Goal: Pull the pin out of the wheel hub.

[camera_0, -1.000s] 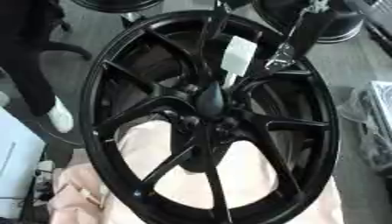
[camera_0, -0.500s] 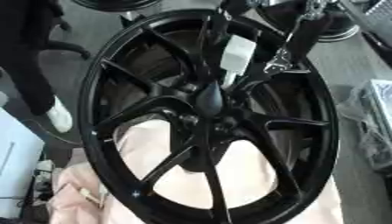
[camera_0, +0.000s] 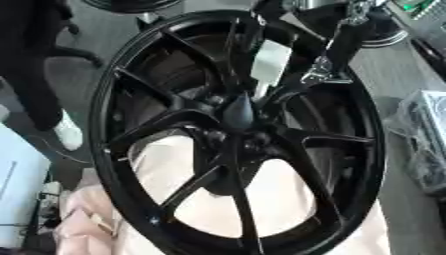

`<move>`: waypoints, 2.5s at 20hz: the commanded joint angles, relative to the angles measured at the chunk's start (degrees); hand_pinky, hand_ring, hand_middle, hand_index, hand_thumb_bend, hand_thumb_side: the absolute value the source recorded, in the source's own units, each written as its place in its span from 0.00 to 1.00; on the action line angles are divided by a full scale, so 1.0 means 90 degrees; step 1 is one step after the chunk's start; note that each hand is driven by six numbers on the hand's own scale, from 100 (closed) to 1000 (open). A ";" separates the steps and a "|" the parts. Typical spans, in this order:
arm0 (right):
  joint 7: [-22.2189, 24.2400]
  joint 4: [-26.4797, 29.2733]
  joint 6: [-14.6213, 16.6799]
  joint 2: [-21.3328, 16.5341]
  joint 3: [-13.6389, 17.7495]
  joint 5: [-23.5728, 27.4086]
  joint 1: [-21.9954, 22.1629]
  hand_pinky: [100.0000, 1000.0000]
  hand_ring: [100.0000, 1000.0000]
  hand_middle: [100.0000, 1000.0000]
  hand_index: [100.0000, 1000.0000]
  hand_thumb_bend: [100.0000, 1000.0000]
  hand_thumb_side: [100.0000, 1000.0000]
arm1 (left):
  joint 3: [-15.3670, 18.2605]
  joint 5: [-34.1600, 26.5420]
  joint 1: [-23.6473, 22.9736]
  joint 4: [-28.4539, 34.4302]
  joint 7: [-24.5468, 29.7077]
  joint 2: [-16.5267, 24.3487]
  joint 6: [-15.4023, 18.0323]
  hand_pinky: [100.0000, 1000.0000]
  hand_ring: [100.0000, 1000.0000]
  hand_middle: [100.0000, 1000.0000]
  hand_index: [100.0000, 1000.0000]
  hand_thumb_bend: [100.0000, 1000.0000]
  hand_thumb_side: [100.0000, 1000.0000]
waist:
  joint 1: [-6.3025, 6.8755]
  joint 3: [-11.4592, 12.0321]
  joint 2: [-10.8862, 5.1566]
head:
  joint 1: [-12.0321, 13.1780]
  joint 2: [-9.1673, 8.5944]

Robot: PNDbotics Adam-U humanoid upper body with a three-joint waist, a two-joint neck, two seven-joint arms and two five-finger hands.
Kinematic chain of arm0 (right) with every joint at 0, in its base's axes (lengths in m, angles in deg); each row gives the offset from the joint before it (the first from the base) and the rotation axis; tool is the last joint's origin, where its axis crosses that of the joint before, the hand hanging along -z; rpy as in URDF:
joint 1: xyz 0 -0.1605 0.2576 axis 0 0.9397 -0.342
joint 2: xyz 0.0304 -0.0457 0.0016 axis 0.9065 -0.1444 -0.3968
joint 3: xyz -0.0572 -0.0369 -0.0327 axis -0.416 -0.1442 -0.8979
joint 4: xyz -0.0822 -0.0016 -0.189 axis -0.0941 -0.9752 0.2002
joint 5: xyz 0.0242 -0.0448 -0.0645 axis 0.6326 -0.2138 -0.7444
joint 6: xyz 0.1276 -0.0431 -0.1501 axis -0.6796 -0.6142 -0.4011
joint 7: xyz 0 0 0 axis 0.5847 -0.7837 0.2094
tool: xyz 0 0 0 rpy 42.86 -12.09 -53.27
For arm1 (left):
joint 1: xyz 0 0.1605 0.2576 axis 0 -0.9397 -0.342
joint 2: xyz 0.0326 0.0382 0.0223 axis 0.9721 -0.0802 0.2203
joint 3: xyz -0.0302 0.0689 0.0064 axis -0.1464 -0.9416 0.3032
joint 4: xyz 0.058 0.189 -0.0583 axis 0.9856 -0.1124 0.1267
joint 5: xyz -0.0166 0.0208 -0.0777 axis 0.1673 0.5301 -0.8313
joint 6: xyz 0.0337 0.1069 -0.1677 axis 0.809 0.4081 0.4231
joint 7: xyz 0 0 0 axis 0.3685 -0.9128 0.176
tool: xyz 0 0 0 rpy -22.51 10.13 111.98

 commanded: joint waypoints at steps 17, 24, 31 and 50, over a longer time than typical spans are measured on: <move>0.0595 -0.0103 0.0776 -0.0128 0.0195 -0.0187 -0.0045 0.83 0.73 0.65 0.76 0.32 0.00 | -0.0034 0.0010 0.0087 0.0103 0.0048 0.0155 -0.0019 0.56 0.78 0.70 0.68 0.28 0.59 | 0.0052 0.0005 -0.0078 | 0.0009 -0.0089; 0.0595 -0.0150 0.0836 -0.0118 0.0212 -0.0277 -0.0019 0.83 0.72 0.65 0.75 0.31 0.00 | -0.0016 0.0009 0.0103 0.0109 0.0013 0.0148 -0.0022 0.56 0.78 0.69 0.68 0.28 0.59 | 0.0046 0.0033 -0.0066 | 0.0018 -0.0082; 0.0595 -0.0201 0.0880 -0.0116 0.0235 -0.0368 0.0013 0.83 0.71 0.63 0.74 0.30 0.00 | -0.0019 0.0023 0.0114 0.0109 -0.0015 0.0144 -0.0036 0.56 0.78 0.69 0.67 0.28 0.59 | 0.0035 0.0058 -0.0056 | 0.0018 -0.0078; 0.0595 -0.0271 0.0882 -0.0100 0.0284 -0.0364 0.0034 0.81 0.65 0.52 0.64 0.21 0.00 | -0.0032 0.0040 0.0110 0.0104 0.0007 0.0155 -0.0073 0.56 0.78 0.69 0.67 0.27 0.60 | 0.0039 0.0047 -0.0052 | 0.0040 -0.0048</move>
